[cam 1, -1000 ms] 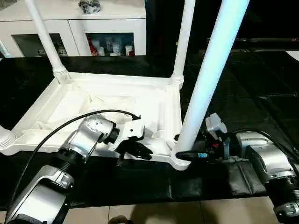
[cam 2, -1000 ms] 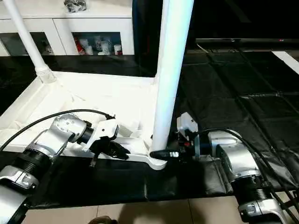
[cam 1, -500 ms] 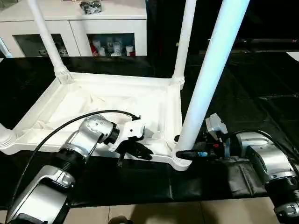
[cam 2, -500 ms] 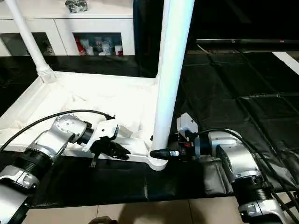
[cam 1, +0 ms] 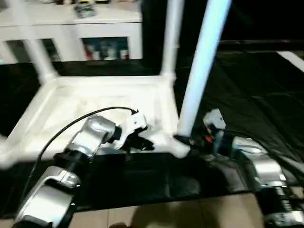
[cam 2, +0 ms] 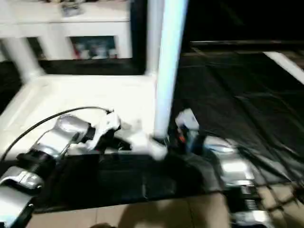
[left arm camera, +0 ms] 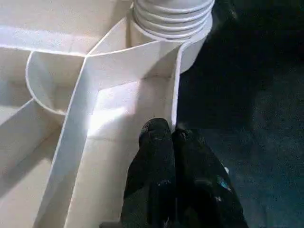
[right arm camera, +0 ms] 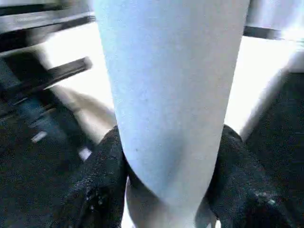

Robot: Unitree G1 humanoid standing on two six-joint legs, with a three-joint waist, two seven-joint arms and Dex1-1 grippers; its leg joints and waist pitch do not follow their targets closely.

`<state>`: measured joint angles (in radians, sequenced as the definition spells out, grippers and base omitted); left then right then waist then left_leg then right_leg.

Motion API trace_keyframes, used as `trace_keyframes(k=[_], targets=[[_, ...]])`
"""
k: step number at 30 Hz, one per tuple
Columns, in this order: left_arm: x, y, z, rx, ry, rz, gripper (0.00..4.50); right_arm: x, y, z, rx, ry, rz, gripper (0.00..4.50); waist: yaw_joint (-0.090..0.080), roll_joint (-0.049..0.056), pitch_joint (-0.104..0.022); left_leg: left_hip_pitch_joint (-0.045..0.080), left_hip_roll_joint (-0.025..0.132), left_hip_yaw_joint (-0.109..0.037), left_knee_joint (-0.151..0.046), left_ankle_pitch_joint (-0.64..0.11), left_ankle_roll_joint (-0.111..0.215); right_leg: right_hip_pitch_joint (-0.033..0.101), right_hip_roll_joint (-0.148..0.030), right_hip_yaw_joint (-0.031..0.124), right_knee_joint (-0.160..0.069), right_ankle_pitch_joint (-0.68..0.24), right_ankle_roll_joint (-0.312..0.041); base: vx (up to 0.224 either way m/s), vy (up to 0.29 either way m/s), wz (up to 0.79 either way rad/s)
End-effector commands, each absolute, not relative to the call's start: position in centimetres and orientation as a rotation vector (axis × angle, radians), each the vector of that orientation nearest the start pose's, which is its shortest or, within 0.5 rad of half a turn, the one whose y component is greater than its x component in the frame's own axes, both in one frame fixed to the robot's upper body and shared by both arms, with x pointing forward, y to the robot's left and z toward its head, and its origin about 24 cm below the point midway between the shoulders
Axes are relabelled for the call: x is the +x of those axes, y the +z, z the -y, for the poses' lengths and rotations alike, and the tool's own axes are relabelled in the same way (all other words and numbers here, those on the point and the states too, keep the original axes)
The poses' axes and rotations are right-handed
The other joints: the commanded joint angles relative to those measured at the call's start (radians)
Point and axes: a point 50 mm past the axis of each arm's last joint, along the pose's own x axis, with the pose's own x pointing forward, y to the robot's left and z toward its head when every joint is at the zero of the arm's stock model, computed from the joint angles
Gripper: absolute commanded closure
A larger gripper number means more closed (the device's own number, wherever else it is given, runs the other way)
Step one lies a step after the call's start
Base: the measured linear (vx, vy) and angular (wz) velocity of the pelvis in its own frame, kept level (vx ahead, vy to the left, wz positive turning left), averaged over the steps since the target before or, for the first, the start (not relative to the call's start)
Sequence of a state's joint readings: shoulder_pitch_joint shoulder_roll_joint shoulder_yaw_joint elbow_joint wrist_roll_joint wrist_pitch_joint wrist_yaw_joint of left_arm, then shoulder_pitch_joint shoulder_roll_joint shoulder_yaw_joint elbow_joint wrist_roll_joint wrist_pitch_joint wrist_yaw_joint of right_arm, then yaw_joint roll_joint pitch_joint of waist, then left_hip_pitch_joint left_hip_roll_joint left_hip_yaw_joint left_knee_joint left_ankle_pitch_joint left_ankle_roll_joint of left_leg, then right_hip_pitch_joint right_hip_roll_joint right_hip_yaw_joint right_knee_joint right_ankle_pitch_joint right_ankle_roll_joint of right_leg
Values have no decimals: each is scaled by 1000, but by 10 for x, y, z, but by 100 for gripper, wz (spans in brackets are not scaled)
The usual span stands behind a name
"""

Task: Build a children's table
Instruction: Rotate leg to tighten

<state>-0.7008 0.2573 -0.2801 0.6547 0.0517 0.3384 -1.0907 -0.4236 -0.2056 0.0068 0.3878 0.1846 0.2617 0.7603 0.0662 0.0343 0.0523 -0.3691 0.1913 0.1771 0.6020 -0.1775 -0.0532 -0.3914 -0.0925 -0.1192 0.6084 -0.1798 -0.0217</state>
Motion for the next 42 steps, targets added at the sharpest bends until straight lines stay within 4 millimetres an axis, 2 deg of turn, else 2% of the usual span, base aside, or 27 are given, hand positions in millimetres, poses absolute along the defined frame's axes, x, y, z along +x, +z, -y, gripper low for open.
trace_keyframes(k=[1,2,4,5,6,7,8,10,12,13,15,18,19,22,23,25,29,31,35,38,39,42], targets=[[343,80,-80,270,-1176,-450,450,315,43,102,124,832,-307,249,-3,-8,-59,6,36,-28,-79,-316,-11,47,-74,46,-107,-482,-113,0,0,0],[344,81,-76,254,-1146,-444,450,320,45,94,123,800,-307,249,-16,-6,-61,10,32,-28,-76,-313,-6,44,-74,48,-110,-475,-117,0,0,0],[346,83,-72,238,-1106,-433,450,324,46,86,118,769,-311,249,-23,-7,-62,8,31,-24,-74,-289,7,45,-71,51,-110,-439,-127,0,0,0],[347,85,-69,226,-1091,-428,450,326,47,83,112,752,-313,249,-26,-19,-63,6,31,-23,-73,-278,15,46,-69,52,-109,-426,-129,0,0,0],[347,87,-66,217,-1085,-413,450,328,48,79,112,747,-314,249,-25,-12,-65,6,31,-22,-72,-254,24,47,-70,54,-102,-392,-144,0,0,0],[347,88,-63,210,-1088,-401,450,329,50,75,122,760,-305,249,-26,-20,-67,3,32,-20,-71,-239,30,48,-70,55,-101,-372,-148,0,0,0],[347,89,-62,213,-1091,-399,450,328,51,73,107,784,-292,249,-23,-17,-68,3,32,-19,-70,-218,42,48,-70,56,-97,-339,-159,0,0,0],[346,90,-62,218,-1089,-401,450,327,52,72,99,799,-279,193,-20,-16,-76,0,35,-17,-67,-155,62,53,-68,60,-81,-222,-187,0,0,0],[346,90,-63,224,-1088,-402,450,327,52,73,110,793,-278,177,-19,-15,-77,-4,34,-16,-64,-117,83,54,-67,60,-72,-149,-210,0,0,0],[346,90,-64,229,-1089,-402,450,327,52,74,108,790,-275,161,-19,-15,-77,-4,34,-15,-64,-114,88,54,-67,60,-72,-141,-215,0,0,0],[346,89,-67,234,-1090,-404,450,327,51,77,100,786,-269,142,-19,-13,-74,-2,34,-14,-64,-131,91,52,-67,58,-76,-161,-219,0,0,0],[345,87,-74,257,-1111,-407,450,325,54,87,95,801,-241,114,-19,-13,-71,-1,35,-15,-67,-172,76,53,-68,58,-84,-230,-200,0,0,0],[345,86,-76,264,-1116,-405,450,324,54,89,95,809,-236,114,-19,-10,-70,-1,35,-15,-68,-180,73,52,-68,59,-86,-238,-193,0,0,0],[343,86,-86,291,-1172,-393,450,318,58,106,88,869,-207,95,-14,-8,-72,-1,37,-16,-67,-176,80,54,-67,60,-84,-209,-194,0,0,0],[342,86,-89,301,-1191,-388,450,317,59,111,78,883,-203,65,-12,-9,-73,-2,38,-16,-67,-171,81,54,-67,61,-81,-196,-197,0,0,0],[341,85,-93,311,-1215,-391,450,315,59,118,62,898,-201,59,-9,-6,-77,-1,40,-17,-66,-150,88,53,-67,60,-73,-144,-216,0,0,0],[333,83,-109,387,-1365,-405,450,307,63,143,14,1025,-199,27,2,-7,-75,-2,39,-15,-64,-160,92,54,-69,60,-75,-160,-218,0,0,0],[331,83,-112,396,-1410,-413,450,304,65,149,3,1068,-212,7,10,-5,-74,-1,44,-14,-65,-161,95,51,-67,60,-72,-152,-221,0,0,0],[327,81,-118,438,-1473,-434,450,299,66,157,-45,1157,-253,7,31,-3,-73,10,49,-11,-66,-189,75,41,-68,62,-76,-195,-218,0,0,0],[326,80,-121,452,-1506,-445,450,296,67,161,-53,1219,-277,7,41,-5,-73,5,49,-12,-67,-191,68,45,-71,63,-73,-198,-214,0,0,0],[324,79,-122,465,-1531,-453,450,294,69,163,-61,1257,-282,7,45,-5,-75,7,49,-11,-66,-191,67,44,-70,62,-74,-198,-213,0,0,0],[320,77,-126,499,-1601,-478,450,291,74,168,-68,1344,-294,7,50,-10,-74,2,48,-12,-65,-180,72,47,-72,62,-73,-199,-207,0,0,0]])
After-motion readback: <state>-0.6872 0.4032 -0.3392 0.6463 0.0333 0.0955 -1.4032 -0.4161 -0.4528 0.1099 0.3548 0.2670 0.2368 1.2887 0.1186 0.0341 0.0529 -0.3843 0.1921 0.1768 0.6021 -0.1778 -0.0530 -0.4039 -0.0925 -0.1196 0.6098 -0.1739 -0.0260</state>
